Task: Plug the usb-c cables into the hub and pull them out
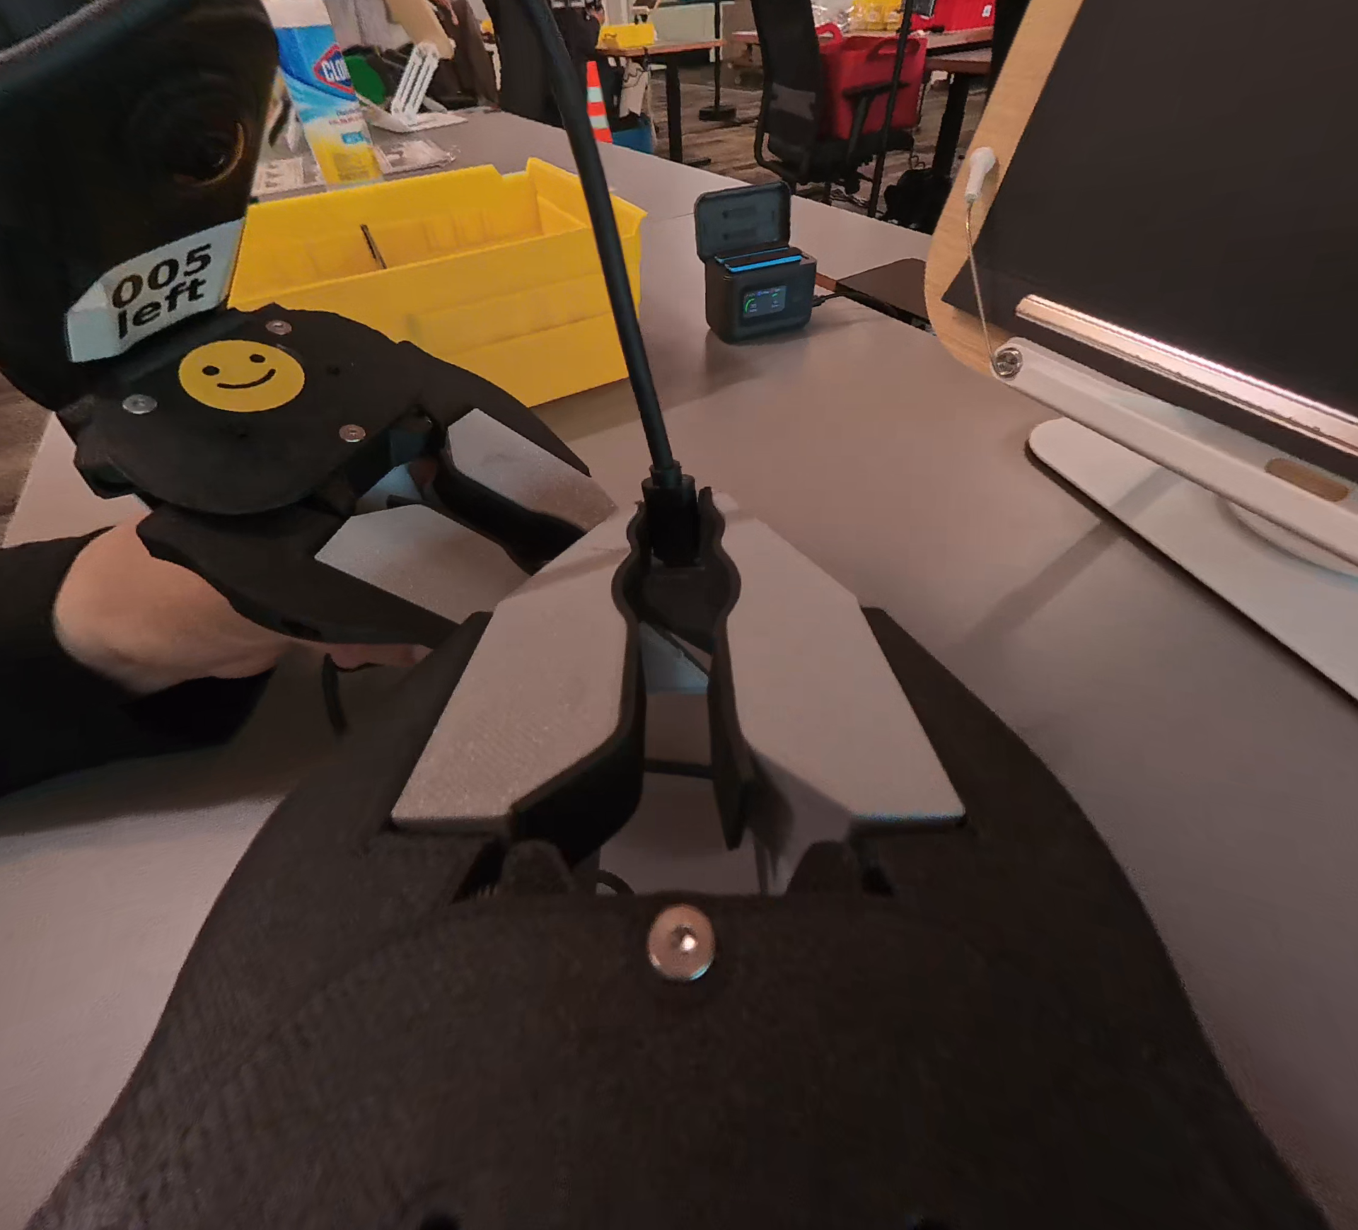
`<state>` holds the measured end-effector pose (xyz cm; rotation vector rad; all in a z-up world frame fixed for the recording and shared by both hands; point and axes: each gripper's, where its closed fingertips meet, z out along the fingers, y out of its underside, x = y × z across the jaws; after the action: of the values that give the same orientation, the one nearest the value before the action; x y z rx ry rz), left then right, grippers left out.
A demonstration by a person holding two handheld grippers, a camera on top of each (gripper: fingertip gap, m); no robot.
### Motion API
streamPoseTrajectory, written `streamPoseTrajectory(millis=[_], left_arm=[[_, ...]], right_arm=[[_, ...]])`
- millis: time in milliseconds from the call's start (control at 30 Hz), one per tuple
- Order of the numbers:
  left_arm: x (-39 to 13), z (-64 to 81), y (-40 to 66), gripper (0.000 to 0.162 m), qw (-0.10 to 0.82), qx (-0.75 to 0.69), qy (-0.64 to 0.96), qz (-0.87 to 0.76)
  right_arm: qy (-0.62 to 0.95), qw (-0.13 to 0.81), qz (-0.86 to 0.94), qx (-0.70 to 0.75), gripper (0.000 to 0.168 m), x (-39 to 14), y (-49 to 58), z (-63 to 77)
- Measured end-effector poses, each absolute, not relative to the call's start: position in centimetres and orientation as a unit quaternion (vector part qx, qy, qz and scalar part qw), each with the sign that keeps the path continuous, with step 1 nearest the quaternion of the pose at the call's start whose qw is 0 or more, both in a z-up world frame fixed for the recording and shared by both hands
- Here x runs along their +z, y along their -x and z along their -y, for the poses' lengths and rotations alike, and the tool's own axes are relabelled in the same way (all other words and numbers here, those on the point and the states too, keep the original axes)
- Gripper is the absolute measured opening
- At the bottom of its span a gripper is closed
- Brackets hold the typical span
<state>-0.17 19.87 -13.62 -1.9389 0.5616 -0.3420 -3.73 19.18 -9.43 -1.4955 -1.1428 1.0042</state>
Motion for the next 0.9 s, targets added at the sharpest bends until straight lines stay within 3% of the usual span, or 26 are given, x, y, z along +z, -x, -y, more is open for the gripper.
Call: streamPoseTrajectory(millis=[167, 300, 467, 633, 767, 900], left_arm=[[-12.7, -19.9, -0.2, 0.006, 0.531, -0.186, 0.799, -0.213], [-12.9, -19.8, -0.1, 0.005, 0.527, -0.207, 0.798, -0.208], [-13.5, -20.2, 0.5, 0.005, 0.523, -0.172, 0.807, -0.214], [-13.7, -20.2, 0.5, 0.005, 0.522, -0.174, 0.807, -0.215], [-12.8, -20.2, 0.1, 0.005, 0.535, -0.197, 0.796, -0.206], [-13.6, -20.3, 0.5, 0.006, 0.523, -0.177, 0.807, -0.210]], right_arm=[[0.589, 0.539, 0.482, 0.360, 0.008, -8.6, 3.7, -19.3], [0.528, 0.611, 0.562, 0.180, 0.009, -8.7, 3.8, -19.3], [0.550, 0.590, 0.574, 0.145, 0.010, -9.4, 4.0, -19.7], [0.589, 0.542, 0.570, 0.186, 0.010, -9.8, 4.1, -19.7], [0.612, 0.513, 0.500, 0.336, 0.008, -8.6, 4.1, -19.4], [0.622, 0.490, 0.476, 0.383, 0.009, -9.2, 4.3, -19.4]])
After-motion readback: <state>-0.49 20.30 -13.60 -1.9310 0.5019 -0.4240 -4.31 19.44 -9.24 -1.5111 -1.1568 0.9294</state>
